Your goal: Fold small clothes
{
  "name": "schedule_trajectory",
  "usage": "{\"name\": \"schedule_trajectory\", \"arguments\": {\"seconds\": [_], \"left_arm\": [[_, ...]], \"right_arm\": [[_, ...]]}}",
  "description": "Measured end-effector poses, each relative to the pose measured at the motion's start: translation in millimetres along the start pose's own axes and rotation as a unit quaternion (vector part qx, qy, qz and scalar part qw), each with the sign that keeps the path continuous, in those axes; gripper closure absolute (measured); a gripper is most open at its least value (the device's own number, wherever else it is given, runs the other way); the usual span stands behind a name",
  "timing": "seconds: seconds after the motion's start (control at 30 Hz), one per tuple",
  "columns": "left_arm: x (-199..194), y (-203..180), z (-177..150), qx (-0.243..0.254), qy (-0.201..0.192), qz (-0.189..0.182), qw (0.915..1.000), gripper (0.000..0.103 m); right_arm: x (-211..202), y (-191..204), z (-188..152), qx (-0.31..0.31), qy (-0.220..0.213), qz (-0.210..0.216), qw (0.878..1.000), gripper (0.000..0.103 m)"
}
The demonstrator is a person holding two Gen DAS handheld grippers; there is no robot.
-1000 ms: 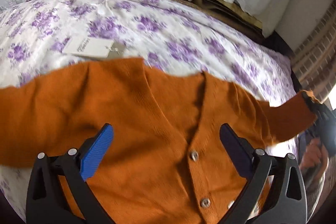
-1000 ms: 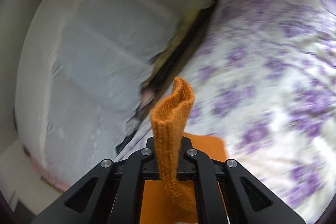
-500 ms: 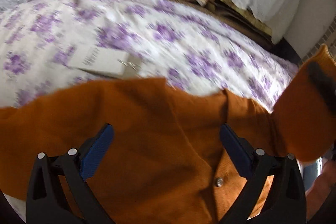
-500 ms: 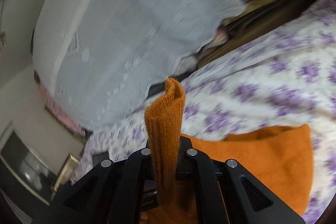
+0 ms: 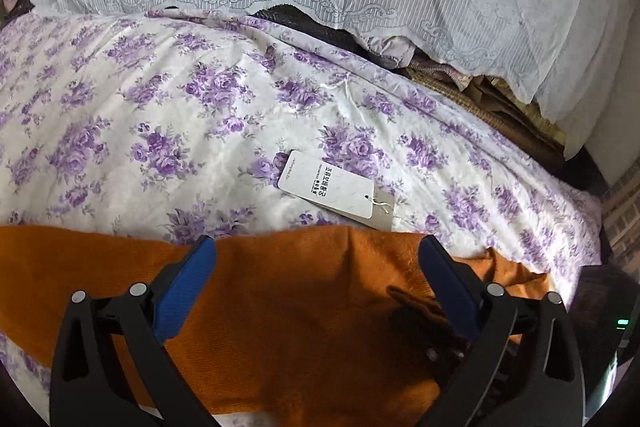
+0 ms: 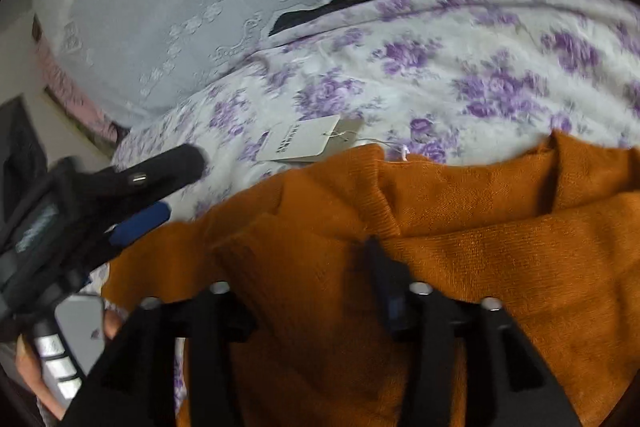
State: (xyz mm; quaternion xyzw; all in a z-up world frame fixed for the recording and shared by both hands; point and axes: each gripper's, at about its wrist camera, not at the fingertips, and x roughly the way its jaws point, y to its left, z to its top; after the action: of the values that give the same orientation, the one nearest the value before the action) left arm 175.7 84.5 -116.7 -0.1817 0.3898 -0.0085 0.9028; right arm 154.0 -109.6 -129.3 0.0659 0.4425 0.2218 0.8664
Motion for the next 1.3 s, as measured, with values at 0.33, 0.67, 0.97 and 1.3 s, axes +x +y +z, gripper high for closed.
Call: {"name": "schedule_trajectory", "arguments": {"seconds": [0.33,0.67,0.97,1.3], "left_arm": [[-8.8,-17.5,-4.7,0.027,0.000,-0.014,0.9995,0.005],[56.6,-76.1,-60.3,0.170,0.117,-0.039,0.9776,0.004],[35.0,-78.2,-54.3,0.168,0.082,-0.041,0.9815,0.004],[48.1,-90.3,-69.7,0.208,0.106,-0.012,0.9722,0.005]], "right_arm": [[-98.6,-22.8,-5.7,-0.042,-0.079,0.006,0.996,0.032],[-88.9,-202.2,-11.5,0.221,-0.090,0.010,0.971,0.050],[-131.6,-192.2,-22.5,0.230,-0.117,0.067,0.964,0.042],[-117.9,-175.5,-47.9,0.202,-0.070,0.061,0.975,0.040]]}}
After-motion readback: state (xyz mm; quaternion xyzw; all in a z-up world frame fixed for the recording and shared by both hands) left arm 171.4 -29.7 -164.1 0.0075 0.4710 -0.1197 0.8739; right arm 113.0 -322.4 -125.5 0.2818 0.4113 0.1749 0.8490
